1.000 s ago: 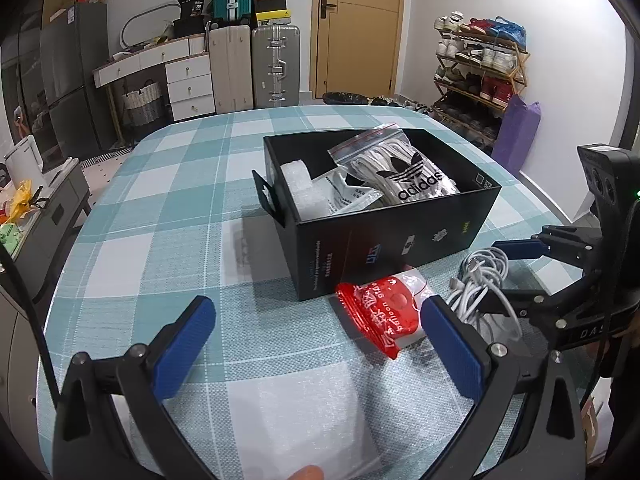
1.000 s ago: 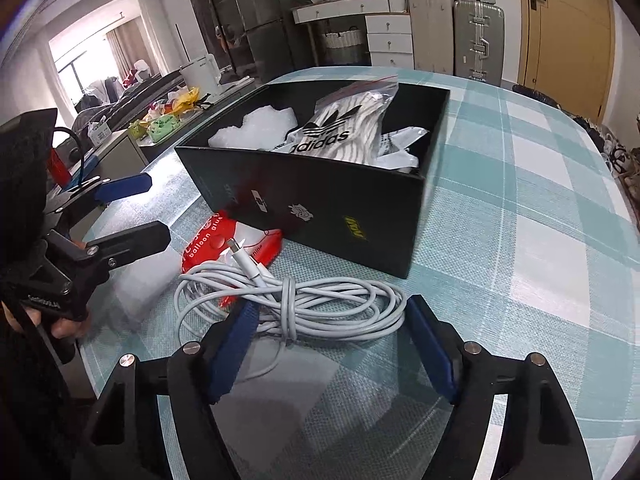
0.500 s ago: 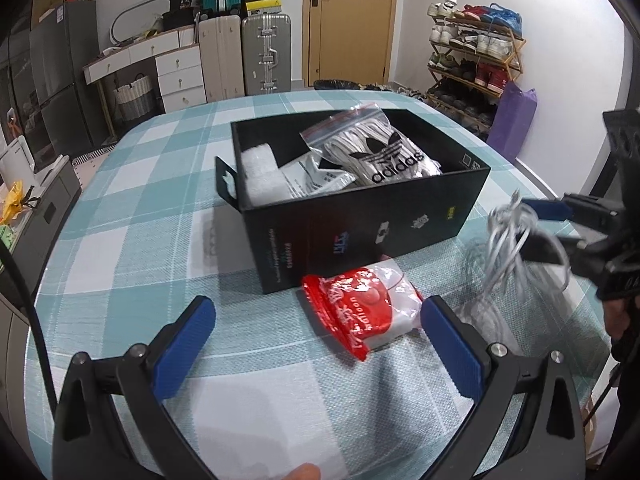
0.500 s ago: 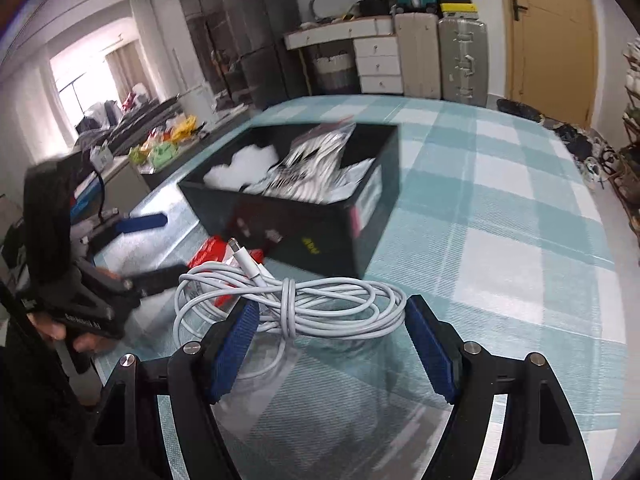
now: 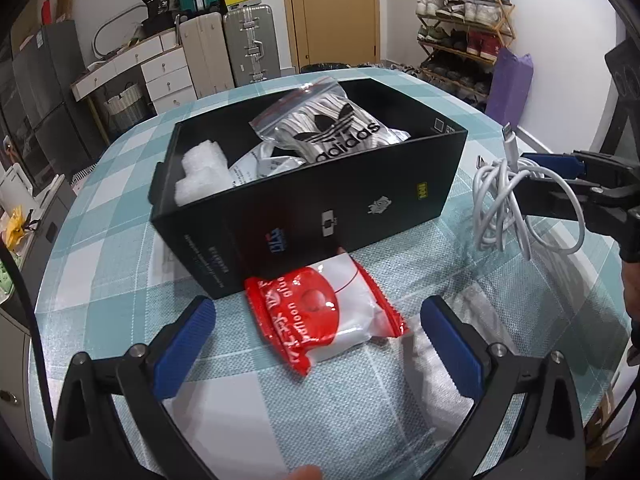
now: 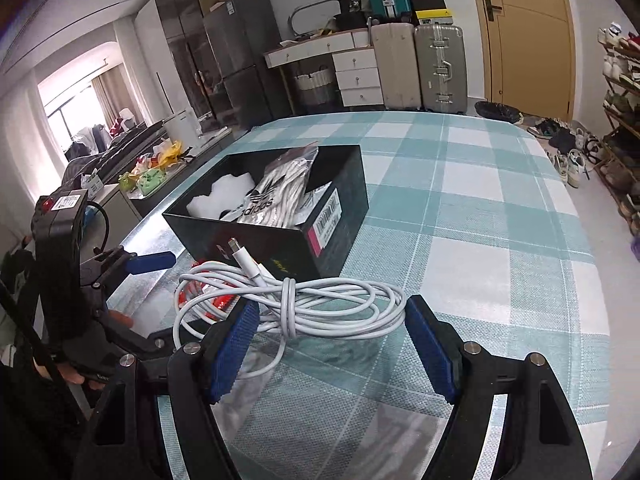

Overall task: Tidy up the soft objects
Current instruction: 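Grasp the white cable coil with the right tool while the left tool grasps the red balloon glue pack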

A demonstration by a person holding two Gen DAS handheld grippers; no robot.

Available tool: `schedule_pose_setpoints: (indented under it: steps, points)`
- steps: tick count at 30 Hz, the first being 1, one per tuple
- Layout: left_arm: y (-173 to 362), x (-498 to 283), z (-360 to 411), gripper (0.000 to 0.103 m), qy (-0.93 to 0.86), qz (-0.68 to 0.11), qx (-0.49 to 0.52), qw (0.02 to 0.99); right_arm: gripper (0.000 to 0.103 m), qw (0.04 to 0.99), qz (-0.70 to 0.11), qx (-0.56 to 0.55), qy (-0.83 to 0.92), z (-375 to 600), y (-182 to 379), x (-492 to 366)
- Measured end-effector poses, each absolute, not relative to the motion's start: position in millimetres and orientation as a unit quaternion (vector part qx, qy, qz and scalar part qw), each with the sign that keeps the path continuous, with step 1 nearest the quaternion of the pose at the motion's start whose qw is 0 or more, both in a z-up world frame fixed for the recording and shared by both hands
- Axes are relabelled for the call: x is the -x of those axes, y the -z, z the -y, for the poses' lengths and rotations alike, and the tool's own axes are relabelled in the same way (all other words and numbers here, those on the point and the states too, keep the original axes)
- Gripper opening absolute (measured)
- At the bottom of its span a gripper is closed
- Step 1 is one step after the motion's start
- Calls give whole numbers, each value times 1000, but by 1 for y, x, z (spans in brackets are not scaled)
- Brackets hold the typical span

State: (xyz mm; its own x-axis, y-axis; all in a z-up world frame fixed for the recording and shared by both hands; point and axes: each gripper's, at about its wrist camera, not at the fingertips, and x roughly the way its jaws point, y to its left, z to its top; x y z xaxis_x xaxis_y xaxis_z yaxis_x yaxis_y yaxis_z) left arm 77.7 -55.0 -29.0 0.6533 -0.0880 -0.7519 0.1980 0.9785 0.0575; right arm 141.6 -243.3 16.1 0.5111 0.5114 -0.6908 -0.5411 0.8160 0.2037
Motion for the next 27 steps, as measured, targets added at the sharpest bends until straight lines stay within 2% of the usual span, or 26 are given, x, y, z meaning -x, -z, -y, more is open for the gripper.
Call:
schedule_pose_setpoints:
  steps: [9, 14, 15, 17, 20, 27]
  points:
    - [34, -83, 58, 100, 81, -428, -66, 898, 76, 868, -389, 17, -307, 242, -17, -140]
    - [36, -84, 53, 74, 104, -435, -45, 893, 76, 868, -391, 16, -305, 241, -16, -139]
    - [36, -83, 52, 73, 107, -435, -42, 893, 76, 868, -390, 16, -307, 240, -16, -139]
    - [35, -81, 52, 62, 109, -431, -41, 895, 76, 867, -389, 14, -312, 238, -16, -137]
    - [34, -78, 51, 53, 114, -426, -42, 896, 76, 865, -390, 14, -315, 236, -16, -138]
    - [29, -71, 50, 51, 123, -416, -38, 900, 76, 868, -385, 13, -314, 235, -17, -138]
